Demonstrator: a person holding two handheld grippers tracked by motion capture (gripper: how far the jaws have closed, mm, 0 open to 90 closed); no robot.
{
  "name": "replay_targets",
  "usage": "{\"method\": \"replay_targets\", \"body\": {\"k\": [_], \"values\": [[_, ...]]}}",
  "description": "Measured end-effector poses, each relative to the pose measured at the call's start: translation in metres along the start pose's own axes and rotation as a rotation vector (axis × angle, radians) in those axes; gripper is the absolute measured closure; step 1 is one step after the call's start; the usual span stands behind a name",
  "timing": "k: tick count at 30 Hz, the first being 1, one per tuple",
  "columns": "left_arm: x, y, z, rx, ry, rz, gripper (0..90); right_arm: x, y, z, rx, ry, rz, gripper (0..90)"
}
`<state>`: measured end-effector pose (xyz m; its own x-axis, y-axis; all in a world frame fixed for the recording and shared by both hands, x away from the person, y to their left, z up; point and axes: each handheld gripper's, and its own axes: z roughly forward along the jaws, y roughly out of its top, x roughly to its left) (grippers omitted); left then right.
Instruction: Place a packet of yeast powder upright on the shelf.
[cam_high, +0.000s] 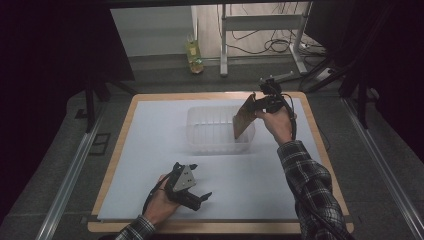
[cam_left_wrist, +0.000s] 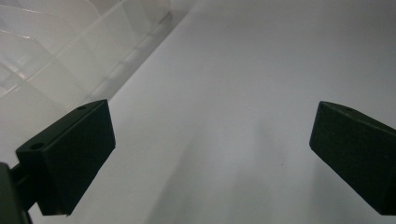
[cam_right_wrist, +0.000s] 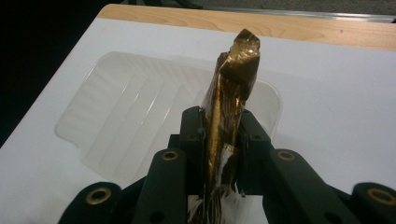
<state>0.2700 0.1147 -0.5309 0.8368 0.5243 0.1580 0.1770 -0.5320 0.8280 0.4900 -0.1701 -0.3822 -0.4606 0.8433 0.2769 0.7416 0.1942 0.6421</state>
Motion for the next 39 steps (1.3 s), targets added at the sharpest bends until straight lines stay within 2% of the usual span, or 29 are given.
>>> {"method": "replay_targets", "body": {"k": [13, 20, 25, 29, 32, 39], "values": [[-0.001, 0.000, 0.000, -0.003, -0.008, -0.005, 0.1, 0.009, 0.001, 0.030, 0.019, -0.032, -0.006, 76.2], [-0.002, 0.000, 0.001, 0.002, -0.011, 0.000, 0.2, 0.006, 0.001, 0.036, -0.001, -0.020, 0.009, 76.7], [-0.002, 0.000, 0.001, 0.006, -0.012, 0.002, 0.2, -0.004, 0.000, 0.035, -0.017, -0.005, 0.041, 76.5], [-0.002, 0.000, 0.002, 0.005, -0.013, 0.002, 0.3, -0.003, -0.001, 0.036, -0.023, -0.004, 0.017, 74.9], [-0.002, 0.000, 0.002, 0.007, -0.014, 0.003, 0.3, 0.000, -0.001, 0.036, -0.023, -0.012, 0.000, 70.9], [-0.001, -0.001, 0.002, 0.004, -0.015, 0.002, 0.3, -0.001, -0.003, 0.035, -0.039, -0.007, -0.026, 53.6]]}}
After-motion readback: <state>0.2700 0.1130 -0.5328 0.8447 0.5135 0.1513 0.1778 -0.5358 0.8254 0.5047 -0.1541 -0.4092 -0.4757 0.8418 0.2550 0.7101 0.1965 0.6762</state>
